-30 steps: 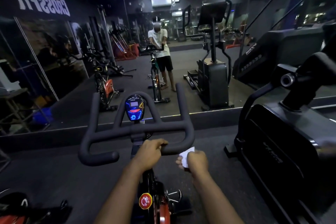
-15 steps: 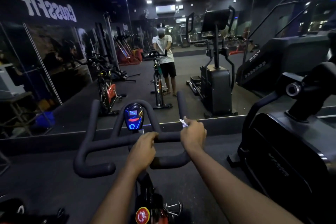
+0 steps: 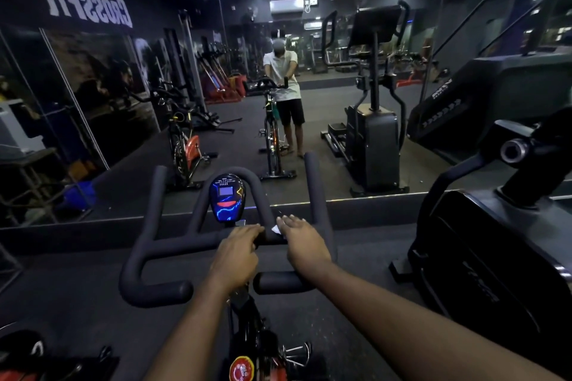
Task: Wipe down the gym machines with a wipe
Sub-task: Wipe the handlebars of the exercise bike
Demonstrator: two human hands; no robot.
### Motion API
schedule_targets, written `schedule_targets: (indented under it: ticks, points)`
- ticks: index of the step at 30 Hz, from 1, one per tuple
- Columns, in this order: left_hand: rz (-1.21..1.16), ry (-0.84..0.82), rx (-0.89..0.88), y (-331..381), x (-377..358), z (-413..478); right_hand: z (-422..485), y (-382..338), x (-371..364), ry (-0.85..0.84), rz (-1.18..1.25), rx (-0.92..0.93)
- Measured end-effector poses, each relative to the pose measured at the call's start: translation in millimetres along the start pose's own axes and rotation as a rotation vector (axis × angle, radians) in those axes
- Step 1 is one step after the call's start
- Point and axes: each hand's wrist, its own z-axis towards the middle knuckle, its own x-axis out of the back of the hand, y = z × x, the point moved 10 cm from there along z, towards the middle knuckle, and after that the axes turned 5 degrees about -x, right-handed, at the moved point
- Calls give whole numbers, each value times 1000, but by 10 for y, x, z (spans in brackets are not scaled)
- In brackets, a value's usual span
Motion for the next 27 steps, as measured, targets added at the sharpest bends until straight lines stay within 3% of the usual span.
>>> schedule_targets:
  ticks: [8,14,17,22,25,27]
  points:
    - [6,-4,-35,26,-27,10,-56,61,174,133,76,-191]
    - [-47,-29,-62,-73,-62,-62,-94,-4,158,126,41,-89]
    - [-72,6,-73,-119,-37,-114,-142,300,280,205,53,-237]
    - [-64,96,-102,-166,97,-171,-116,32,181,170,96,-404]
    - [-42,178,-111,-153,272,-210,-62,-100,217,203,168,-372]
    - [-29,252,-66,-253,393,-222,-6,-237,360,323,286,-229]
